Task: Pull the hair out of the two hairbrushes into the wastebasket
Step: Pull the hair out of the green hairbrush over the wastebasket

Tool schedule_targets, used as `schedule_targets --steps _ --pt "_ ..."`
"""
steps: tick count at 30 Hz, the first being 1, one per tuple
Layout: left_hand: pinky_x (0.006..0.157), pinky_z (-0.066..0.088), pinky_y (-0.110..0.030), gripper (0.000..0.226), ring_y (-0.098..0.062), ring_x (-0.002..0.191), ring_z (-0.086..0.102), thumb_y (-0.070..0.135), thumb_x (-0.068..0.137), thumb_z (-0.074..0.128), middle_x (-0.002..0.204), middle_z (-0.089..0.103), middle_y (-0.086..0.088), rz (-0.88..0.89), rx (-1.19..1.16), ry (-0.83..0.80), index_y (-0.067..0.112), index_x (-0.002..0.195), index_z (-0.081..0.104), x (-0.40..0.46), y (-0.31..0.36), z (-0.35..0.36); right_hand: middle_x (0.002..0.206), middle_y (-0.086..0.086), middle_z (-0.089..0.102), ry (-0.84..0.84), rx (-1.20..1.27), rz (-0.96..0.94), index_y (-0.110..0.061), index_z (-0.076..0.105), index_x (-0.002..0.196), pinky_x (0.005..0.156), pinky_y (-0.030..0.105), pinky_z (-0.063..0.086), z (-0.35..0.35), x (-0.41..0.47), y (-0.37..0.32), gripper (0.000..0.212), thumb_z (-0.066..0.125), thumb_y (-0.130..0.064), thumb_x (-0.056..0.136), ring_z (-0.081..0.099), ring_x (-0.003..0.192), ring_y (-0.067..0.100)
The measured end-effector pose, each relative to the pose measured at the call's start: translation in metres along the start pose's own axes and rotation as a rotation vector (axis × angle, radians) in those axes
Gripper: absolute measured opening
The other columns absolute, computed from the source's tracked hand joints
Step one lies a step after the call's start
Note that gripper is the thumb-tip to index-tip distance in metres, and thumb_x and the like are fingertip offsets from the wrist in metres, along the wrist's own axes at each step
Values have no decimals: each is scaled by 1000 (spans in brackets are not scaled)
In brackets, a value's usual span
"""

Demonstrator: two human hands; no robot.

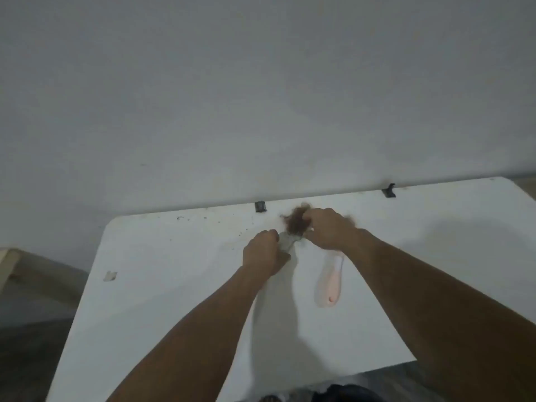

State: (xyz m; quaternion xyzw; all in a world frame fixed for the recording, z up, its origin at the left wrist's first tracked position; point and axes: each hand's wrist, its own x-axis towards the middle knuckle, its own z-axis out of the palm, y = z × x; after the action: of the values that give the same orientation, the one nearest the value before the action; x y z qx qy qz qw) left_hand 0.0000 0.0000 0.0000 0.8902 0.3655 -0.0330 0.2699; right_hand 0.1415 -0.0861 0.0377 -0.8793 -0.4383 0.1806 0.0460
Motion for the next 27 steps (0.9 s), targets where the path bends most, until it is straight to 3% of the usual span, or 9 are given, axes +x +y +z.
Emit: schedule_targets --steps 5,8,11,14,18,21,27 --pt "78 46 -32 31 -31 105 60 18 82 63 112 64 -10 -22 -129 -27 8 111 63 8 1 4 134 10 58 16 62 44 -15 50 135 97 37 46 7 3 -1 50 58 -21 87 55 121 31" --pt "72 44 -32 18 -33 97 62 15 84 65 97 63 -12 -46 -300 -60 5 98 60 15 -1 2 125 9 63 82 154 67 -15 54 128 90 33 46 11 5 2 43 61 -22 86 57 114 29" --pt "62 51 -40 15 -31 70 60 7 84 65 76 54 -9 -136 -582 -104 10 83 51 14 -1 -2 107 7 67 164 335 123 -16 60 112 81 26 43 12 3 2 30 66 -23 83 60 100 24" --pt "49 44 -29 20 -22 52 51 1 88 63 67 51 -10 -156 -727 -139 10 78 49 8 2 -8 88 9 70 254 695 251 -20 55 86 73 32 50 6 -3 0 15 69 -22 80 65 82 25" --pt "45 41 -25 22 -19 50 48 0 87 66 75 58 -17 -89 -794 -166 12 81 48 1 11 -18 81 11 62 266 1128 451 -12 48 87 66 38 56 -12 -19 8 24 72 -14 81 64 70 22" --pt "43 40 -22 23 -19 52 48 -2 85 67 85 62 -20 -27 -821 -218 11 88 48 -8 25 -23 75 16 54 256 1308 504 -9 48 74 59 34 48 -30 -35 18 25 71 -2 80 55 68 27" --pt "49 44 -26 30 -21 57 51 -14 83 60 90 70 -14 141 -777 -321 11 98 56 -31 63 -27 87 16 64 258 1494 485 -4 59 80 78 38 58 -55 -82 50 9 65 2 83 68 79 28"
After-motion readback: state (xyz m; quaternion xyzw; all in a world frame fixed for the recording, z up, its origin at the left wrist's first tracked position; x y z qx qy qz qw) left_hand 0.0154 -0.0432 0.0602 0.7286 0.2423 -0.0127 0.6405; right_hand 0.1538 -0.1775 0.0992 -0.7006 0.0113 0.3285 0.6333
